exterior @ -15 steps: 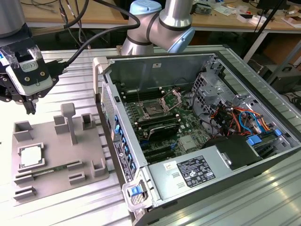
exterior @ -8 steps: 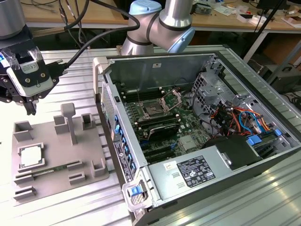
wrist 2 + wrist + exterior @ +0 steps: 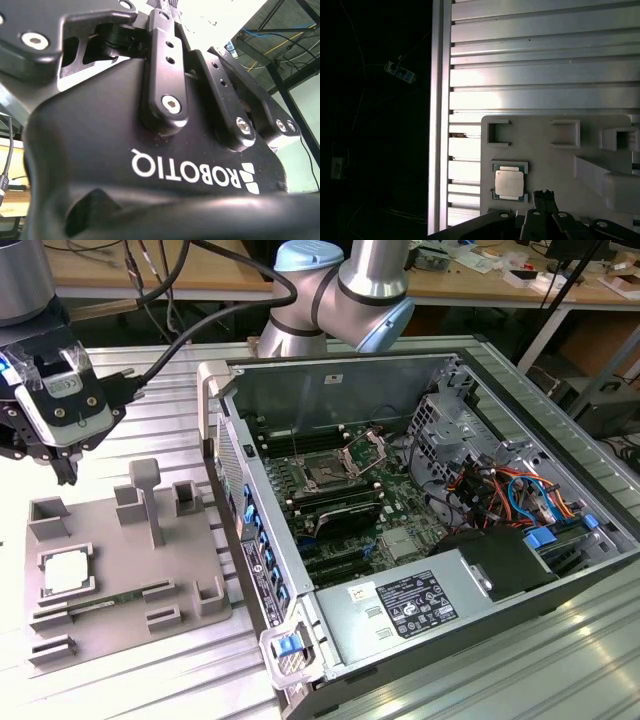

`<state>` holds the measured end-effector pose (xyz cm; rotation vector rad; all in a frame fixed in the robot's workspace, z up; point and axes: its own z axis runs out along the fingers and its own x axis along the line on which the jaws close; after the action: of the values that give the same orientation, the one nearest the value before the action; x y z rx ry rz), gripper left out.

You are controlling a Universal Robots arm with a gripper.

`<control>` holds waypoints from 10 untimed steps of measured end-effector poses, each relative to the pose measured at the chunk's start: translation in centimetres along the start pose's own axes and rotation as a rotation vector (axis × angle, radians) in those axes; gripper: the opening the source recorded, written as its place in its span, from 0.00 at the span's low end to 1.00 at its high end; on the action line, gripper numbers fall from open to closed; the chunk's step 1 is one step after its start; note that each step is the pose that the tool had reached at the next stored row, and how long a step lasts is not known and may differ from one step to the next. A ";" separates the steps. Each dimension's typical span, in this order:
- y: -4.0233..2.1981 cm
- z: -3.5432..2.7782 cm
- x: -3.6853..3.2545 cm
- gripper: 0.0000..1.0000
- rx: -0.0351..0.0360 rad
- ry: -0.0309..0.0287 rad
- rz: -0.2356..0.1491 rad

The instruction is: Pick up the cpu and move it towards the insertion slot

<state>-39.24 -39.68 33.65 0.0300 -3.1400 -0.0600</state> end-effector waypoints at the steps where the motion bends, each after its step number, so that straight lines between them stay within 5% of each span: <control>1: 0.00 0.01 0.00 0.11 0.0000 0.0000 0.000; 10: -0.01 0.28 0.00 0.11 0.0000 0.0001 0.000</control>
<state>-39.24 -39.68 33.37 0.0300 -3.1399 -0.0599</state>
